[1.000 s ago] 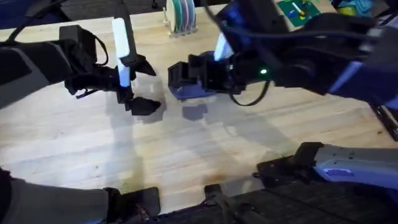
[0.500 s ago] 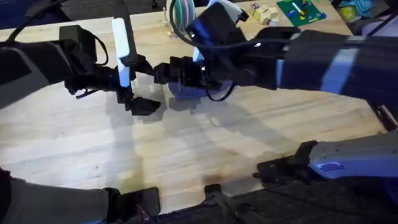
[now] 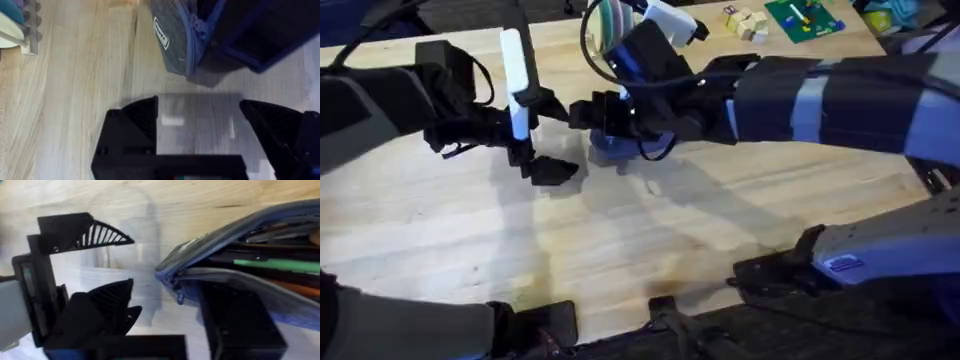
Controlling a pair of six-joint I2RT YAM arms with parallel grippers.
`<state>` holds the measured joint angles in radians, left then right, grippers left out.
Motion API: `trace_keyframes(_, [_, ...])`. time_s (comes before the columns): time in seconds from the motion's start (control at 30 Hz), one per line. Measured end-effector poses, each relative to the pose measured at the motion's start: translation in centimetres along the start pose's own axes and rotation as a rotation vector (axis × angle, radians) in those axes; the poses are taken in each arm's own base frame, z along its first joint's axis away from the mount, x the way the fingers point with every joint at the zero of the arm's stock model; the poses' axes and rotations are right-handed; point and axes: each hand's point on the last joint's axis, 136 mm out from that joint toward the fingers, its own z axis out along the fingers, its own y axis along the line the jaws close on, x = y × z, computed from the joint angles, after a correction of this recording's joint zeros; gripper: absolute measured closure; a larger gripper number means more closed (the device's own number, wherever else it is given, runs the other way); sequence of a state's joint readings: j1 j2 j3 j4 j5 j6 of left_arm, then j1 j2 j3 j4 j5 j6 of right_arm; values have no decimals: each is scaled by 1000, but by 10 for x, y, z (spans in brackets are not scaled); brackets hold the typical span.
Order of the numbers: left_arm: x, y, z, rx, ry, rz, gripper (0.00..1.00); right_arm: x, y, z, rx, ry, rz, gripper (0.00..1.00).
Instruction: Unzip the bag, pick up the pens from the table one at a time and place them inside, then zip the bag closed.
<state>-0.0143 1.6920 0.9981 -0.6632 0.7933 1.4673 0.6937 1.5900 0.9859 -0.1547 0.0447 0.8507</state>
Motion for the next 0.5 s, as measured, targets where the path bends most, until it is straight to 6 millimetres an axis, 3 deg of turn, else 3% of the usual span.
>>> trace_keyframes(0.13, [0,0,0,0,0,0,7,-1,-4,3,17,-7,4,476])
trace_keyframes(0.17, [0,0,0,0,0,0,7,-2,-6,5,29,-15,6,760])
trace_keyframes(0.33, [0,0,0,0,0,0,7,-2,-4,5,24,-22,3,956])
trace_keyframes(0.5, [0,0,0,0,0,0,8,-3,-4,5,25,-24,3,969])
